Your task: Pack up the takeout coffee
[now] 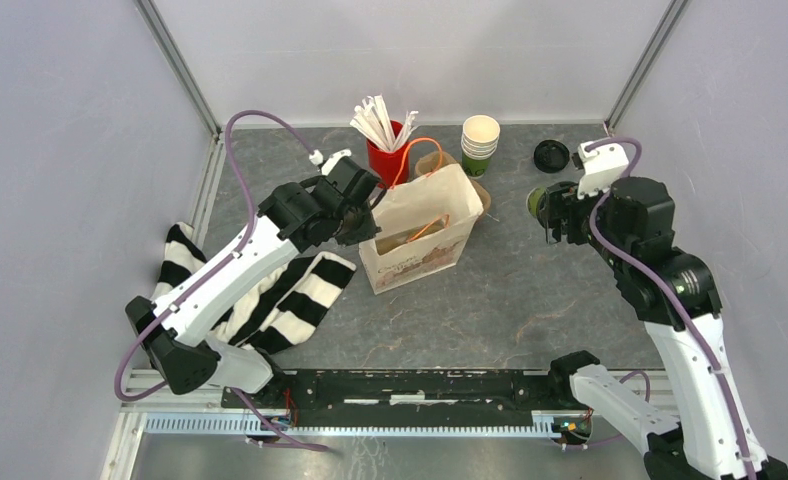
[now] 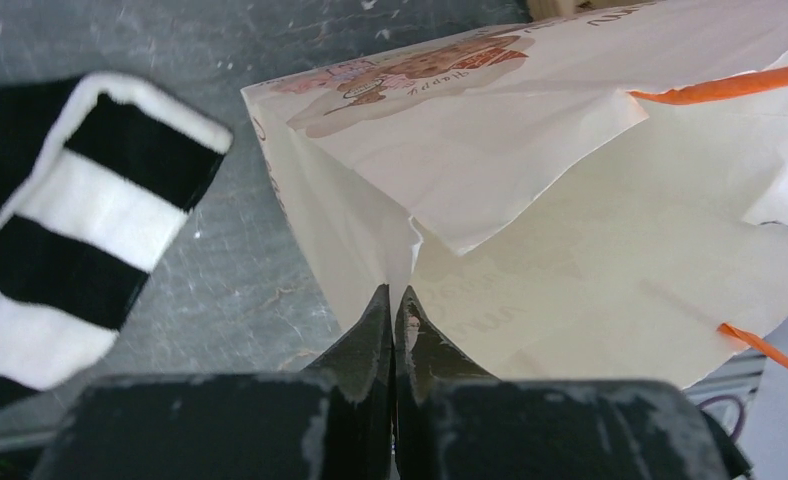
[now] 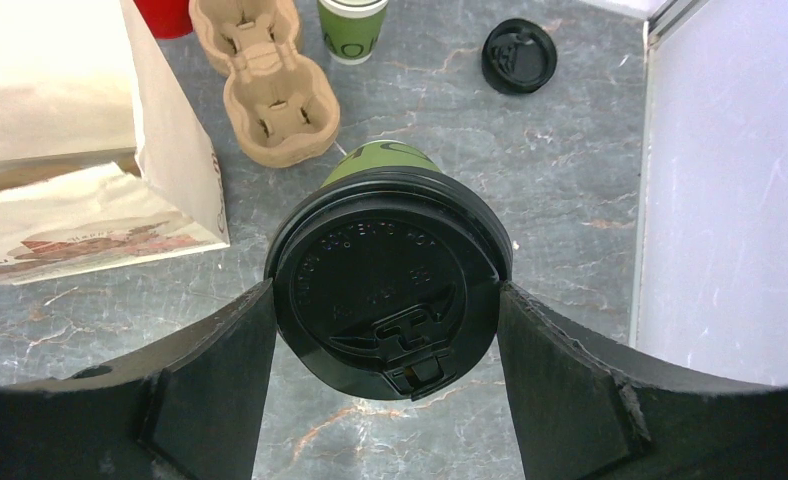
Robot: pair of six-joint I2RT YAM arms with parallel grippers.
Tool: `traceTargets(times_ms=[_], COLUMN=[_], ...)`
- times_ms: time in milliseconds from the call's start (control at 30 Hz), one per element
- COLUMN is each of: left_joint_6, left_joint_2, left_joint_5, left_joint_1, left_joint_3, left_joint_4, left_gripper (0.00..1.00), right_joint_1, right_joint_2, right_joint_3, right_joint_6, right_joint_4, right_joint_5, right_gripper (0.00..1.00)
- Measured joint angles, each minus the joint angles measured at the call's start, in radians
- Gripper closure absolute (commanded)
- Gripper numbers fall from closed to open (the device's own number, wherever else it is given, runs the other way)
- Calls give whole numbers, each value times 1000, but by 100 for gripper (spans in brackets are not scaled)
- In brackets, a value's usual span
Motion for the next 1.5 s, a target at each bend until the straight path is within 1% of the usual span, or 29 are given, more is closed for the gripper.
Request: traceTargets(times_ms=[133,267,400,533,600,800,867,967,1133,1233,1367,1500], left_joint_6=[161,296,391,463,491,513,512,509,503,494,481,461], left_joint_2=[-40,-138,-204,-226,-236,-295,-319,-343,-375,-374,-363,-350], left_joint_5=[31,60,82,87,80,33,19,14,16,14,13,13], left_joint_1=[0,0,0,0,0,0,0,0,0,0,0,0], left_joint_3=[-33,-148,-219,-272,-313,-440,-462,-470,-500,-500,-499,-488], left_joint_4=[105,214,291,358,395,459,466,477,510,510,500,478], left_gripper=[98,98,98,98,98,98,98,98,98,98,98,98], right_joint_1=[0,0,0,0,0,2,8,25,72,95,113,134], right_joint_2=[-38,-57,-78,-84,-93,-138,-155,-178,-241,-267,-259,-216], right_joint_3=[3,28,30,16,4,-23,-29,-51,-140,-168,-168,-128], right_joint_6=[-16,-48,-97,-114,-114,-101,-91,-79,-68,-54,-3,38], right_joint_4=[16,29,39,42,42,33,29,32,21,15,45,83], right_joint_5=[-13,-90,-264,-456,-521,-606,-624,-653,-700,-735,-802,-846], right_gripper=[56,56,60,59,59,62,62,63,63,65,65,65])
